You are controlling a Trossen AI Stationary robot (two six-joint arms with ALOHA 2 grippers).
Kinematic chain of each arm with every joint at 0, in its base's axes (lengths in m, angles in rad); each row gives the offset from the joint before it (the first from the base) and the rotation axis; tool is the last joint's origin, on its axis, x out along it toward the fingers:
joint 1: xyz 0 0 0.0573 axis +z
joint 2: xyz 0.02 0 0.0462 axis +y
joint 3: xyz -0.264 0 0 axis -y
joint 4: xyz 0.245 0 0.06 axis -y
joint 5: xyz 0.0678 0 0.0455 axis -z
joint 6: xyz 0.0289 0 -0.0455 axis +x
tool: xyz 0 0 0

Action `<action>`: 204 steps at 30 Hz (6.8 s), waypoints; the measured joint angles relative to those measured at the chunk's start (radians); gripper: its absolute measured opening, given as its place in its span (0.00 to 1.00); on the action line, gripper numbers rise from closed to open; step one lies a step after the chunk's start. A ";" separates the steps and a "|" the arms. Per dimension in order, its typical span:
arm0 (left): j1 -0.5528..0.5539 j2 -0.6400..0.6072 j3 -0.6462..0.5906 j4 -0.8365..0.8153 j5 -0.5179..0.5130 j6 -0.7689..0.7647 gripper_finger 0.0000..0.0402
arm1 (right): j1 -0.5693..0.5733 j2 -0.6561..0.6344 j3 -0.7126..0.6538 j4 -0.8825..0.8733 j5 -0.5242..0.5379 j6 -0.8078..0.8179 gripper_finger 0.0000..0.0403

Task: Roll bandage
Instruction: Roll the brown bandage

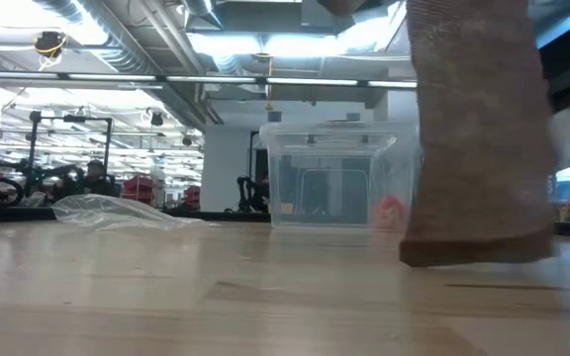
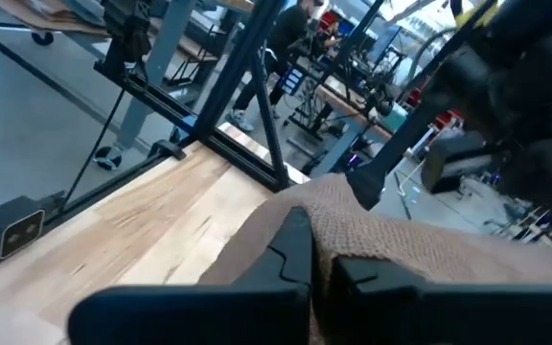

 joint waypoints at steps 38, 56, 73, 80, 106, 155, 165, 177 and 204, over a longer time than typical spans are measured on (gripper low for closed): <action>-0.193 0.274 0.002 -0.010 0.000 -0.113 0.01 | -0.127 -0.040 0.430 0.023 0.302 -0.340 0.00; -0.246 0.282 0.002 0.139 0.056 0.032 0.01 | -0.511 -0.004 0.431 -0.186 0.280 -0.022 0.00; -0.281 0.283 0.000 0.203 0.144 0.033 0.01 | -0.744 0.271 0.431 -0.479 -0.131 0.457 0.04; -0.287 0.283 0.000 0.219 0.144 0.084 0.01 | -0.747 0.321 0.431 -0.583 -0.218 0.531 0.20; -0.265 0.296 0.000 0.019 0.242 -0.524 0.01 | -0.753 0.372 0.430 -0.803 -0.519 0.547 0.74; -0.237 0.363 0.001 -0.075 0.252 -0.666 0.01 | -0.740 0.345 0.476 -0.887 -0.519 0.623 0.74; -0.237 0.363 0.001 -0.070 0.251 -0.664 0.01 | -0.740 0.341 0.476 -0.884 -0.502 0.605 0.74; -0.237 0.369 0.001 -0.047 0.233 -0.650 0.01 | -0.741 0.345 0.476 -0.915 -0.542 0.677 0.74; -0.240 0.433 0.000 -0.132 0.228 -0.731 0.01 | -0.749 0.380 0.476 -1.037 -0.667 0.708 0.74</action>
